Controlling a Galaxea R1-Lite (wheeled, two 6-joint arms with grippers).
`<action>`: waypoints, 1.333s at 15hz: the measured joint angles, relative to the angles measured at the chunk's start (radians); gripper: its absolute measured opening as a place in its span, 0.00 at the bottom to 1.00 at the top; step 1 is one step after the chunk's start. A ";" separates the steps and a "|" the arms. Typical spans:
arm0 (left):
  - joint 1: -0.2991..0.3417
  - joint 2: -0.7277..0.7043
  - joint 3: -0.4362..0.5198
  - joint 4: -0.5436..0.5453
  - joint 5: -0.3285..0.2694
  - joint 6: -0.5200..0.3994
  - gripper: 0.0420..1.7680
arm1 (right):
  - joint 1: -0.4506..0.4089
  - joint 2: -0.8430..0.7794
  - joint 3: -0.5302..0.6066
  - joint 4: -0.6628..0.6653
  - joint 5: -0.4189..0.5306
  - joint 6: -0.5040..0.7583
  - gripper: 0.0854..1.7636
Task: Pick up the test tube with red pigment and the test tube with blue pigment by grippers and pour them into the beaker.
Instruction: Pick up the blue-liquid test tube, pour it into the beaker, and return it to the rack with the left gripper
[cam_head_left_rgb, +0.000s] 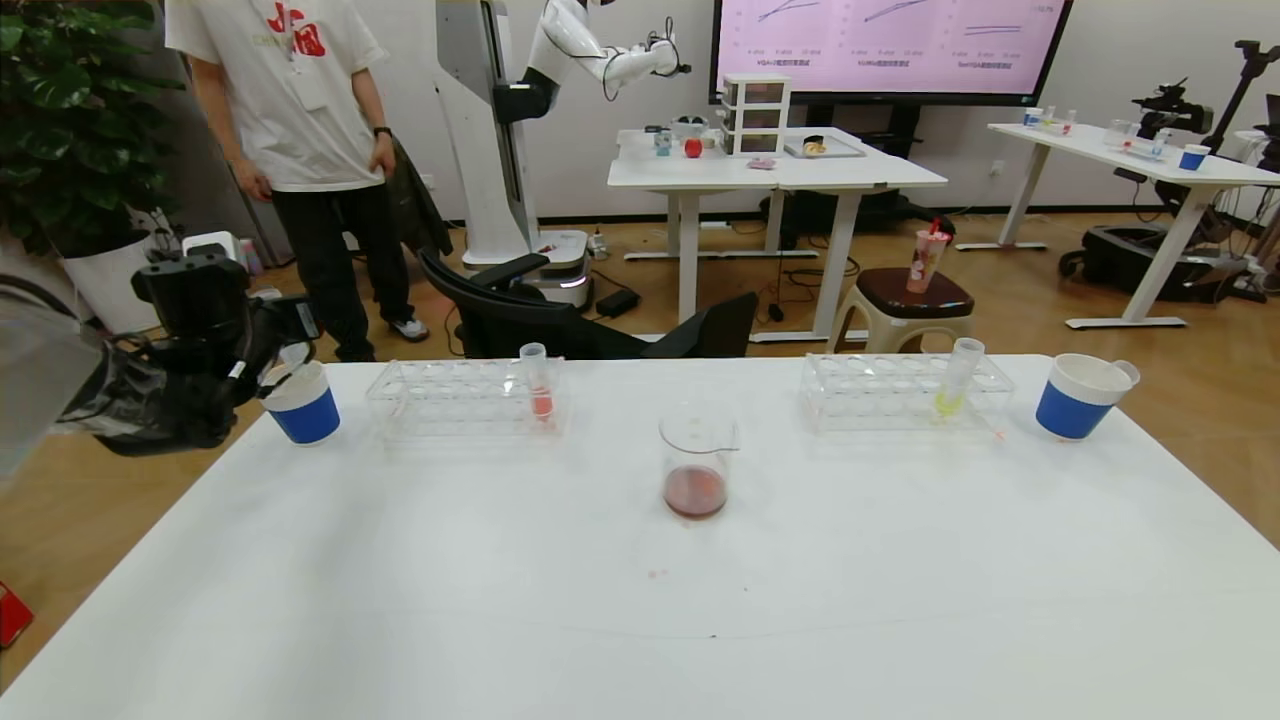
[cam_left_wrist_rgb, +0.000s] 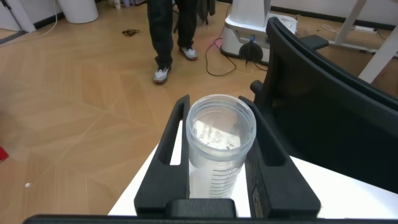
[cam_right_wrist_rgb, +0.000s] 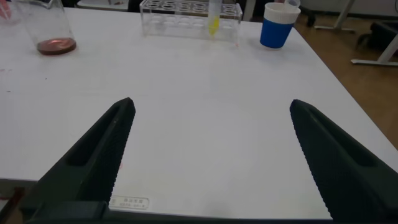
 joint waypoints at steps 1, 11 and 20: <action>0.001 0.021 0.000 -0.029 0.001 0.000 0.27 | 0.000 0.000 0.000 0.000 0.000 0.000 0.98; 0.010 0.072 0.056 -0.055 0.006 -0.001 0.56 | 0.000 0.000 0.000 0.000 0.000 0.000 0.98; -0.055 -0.009 0.062 -0.099 0.001 0.029 0.99 | 0.000 0.000 0.000 0.000 0.000 0.000 0.98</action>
